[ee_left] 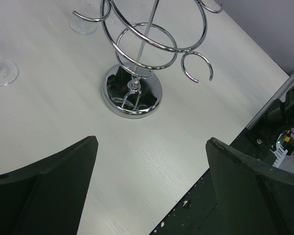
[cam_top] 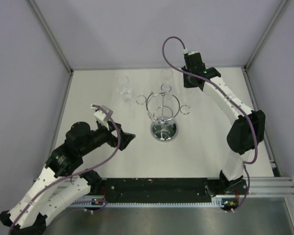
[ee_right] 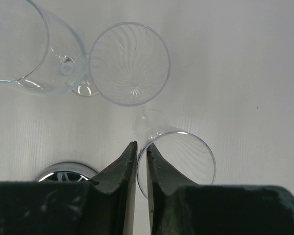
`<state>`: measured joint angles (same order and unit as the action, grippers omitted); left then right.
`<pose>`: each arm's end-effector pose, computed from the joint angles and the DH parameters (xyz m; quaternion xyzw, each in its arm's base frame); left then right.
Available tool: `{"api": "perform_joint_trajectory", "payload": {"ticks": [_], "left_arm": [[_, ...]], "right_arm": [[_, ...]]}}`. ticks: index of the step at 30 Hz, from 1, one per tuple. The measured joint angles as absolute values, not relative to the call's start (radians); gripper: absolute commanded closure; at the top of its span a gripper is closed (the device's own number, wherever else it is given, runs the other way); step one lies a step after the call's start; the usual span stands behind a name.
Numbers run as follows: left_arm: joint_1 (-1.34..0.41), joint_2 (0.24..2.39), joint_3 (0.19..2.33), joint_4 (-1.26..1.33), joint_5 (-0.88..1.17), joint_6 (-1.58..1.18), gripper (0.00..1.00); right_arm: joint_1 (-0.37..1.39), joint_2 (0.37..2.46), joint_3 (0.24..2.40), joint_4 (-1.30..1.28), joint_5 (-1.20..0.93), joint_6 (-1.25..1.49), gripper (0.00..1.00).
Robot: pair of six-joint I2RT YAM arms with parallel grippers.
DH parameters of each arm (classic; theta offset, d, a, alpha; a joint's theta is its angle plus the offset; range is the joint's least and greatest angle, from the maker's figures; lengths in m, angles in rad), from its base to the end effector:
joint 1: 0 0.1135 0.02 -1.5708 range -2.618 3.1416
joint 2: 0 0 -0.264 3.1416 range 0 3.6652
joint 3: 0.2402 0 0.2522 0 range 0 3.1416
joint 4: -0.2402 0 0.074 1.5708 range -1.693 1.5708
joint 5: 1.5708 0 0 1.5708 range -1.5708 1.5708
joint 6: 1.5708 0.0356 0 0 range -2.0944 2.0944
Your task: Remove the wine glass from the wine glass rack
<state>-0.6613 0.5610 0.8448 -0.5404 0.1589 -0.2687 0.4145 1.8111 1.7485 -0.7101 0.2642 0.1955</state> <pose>0.0916 -0.0784 0.3524 0.2015 0.7647 -0.3292 0.5161 0.3778 0.1561 0.3388 -0.0489 0.9135 -0.0001 0.4038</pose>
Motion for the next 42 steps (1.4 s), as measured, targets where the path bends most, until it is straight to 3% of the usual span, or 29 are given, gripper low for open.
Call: {"api": "perform_joint_trajectory", "payload": {"ticks": [22, 30, 32, 33, 42], "left_arm": [[-0.661, 0.561, 0.845, -0.541, 0.141, -0.262, 0.02], [-0.661, 0.561, 0.841, -0.542, 0.139, -0.259, 0.02], [-0.661, 0.561, 0.841, -0.541, 0.133, -0.259, 0.02], [-0.661, 0.561, 0.841, -0.540, 0.128, -0.260, 0.02], [-0.661, 0.597, 0.854, -0.540, 0.006, -0.266, 0.02]], "right_arm": [[0.414, 1.789, 1.748, -0.711, 0.226, 0.208, 0.57], [0.414, 1.649, 1.748, -0.715, 0.199, 0.221, 0.31], [0.414, 1.607, 1.748, -0.722, 0.187, 0.223, 0.15], [0.414, 1.592, 1.748, -0.724, 0.184, 0.227, 0.01], [0.414, 1.449, 1.687, -0.731, 0.174, 0.252, 0.01]]}}
